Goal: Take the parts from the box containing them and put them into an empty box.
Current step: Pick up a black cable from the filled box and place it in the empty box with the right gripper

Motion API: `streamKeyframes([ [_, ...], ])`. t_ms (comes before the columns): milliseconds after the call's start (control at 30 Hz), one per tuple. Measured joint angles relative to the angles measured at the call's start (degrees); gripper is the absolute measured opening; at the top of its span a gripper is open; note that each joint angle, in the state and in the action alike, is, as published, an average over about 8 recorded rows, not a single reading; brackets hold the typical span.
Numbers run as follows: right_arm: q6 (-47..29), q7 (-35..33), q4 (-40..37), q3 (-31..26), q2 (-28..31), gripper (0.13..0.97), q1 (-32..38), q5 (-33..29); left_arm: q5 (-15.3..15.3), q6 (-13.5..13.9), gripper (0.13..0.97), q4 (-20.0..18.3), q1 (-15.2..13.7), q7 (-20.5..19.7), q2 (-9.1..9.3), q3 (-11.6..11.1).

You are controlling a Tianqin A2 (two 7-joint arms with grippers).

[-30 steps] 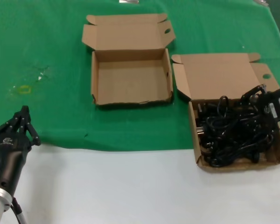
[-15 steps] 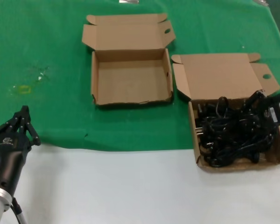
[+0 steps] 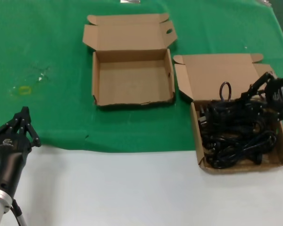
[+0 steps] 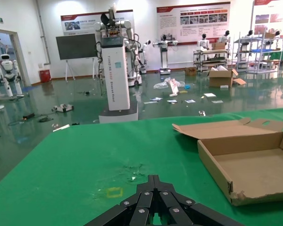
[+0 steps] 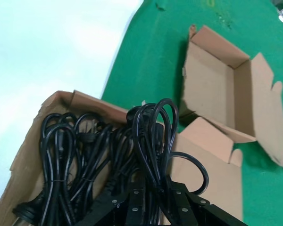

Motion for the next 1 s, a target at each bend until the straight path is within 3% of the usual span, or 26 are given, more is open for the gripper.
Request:
streamKeyframes([
  [433,0.1,4.8,-0.3,-1.1,-5.8,0.215,5.7,-0.8,0.0,0.0,0.144,0.0,0.0,0.0,0.00,0.0],
  [800,4.9,6.5,-8.8,-2.9,-16.6,0.214,9.8,-1.7,0.0,0.0,0.144,0.0,0.0,0.0,0.00,0.0],
  [1000,7.7,5.3,-17.6,-3.4,-22.9,0.214,13.0,-1.8,0.0,0.0,0.144,0.0,0.0,0.0,0.00,0.0],
])
